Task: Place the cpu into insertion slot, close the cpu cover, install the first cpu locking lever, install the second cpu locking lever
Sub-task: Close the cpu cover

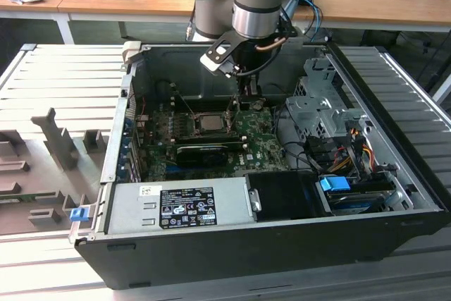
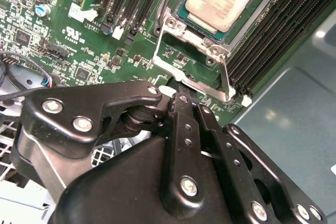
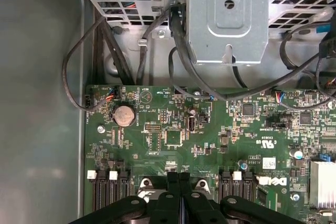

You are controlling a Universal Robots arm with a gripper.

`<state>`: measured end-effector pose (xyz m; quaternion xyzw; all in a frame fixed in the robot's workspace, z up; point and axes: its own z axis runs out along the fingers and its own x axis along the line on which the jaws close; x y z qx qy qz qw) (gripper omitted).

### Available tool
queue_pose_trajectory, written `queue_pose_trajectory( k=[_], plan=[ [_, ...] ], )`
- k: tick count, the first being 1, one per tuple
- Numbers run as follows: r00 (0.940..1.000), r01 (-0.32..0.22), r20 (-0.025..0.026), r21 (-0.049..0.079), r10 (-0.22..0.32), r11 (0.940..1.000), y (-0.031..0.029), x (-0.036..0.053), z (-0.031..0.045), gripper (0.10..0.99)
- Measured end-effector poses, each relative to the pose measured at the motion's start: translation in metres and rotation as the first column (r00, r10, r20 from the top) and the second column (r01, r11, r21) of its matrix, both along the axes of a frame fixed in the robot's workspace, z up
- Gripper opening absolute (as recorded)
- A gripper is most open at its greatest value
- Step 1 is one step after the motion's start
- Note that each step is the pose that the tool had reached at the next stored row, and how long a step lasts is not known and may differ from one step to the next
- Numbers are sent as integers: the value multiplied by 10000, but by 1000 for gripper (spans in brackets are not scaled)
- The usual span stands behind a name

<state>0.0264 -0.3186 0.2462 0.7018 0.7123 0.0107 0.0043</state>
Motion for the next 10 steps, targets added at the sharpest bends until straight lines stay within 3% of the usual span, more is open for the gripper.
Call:
queue_pose_trajectory(
  k=[10],
  plan=[
    [10000, 0, 0, 0, 0, 10000, 0, -46, 0, 106]
  ],
)
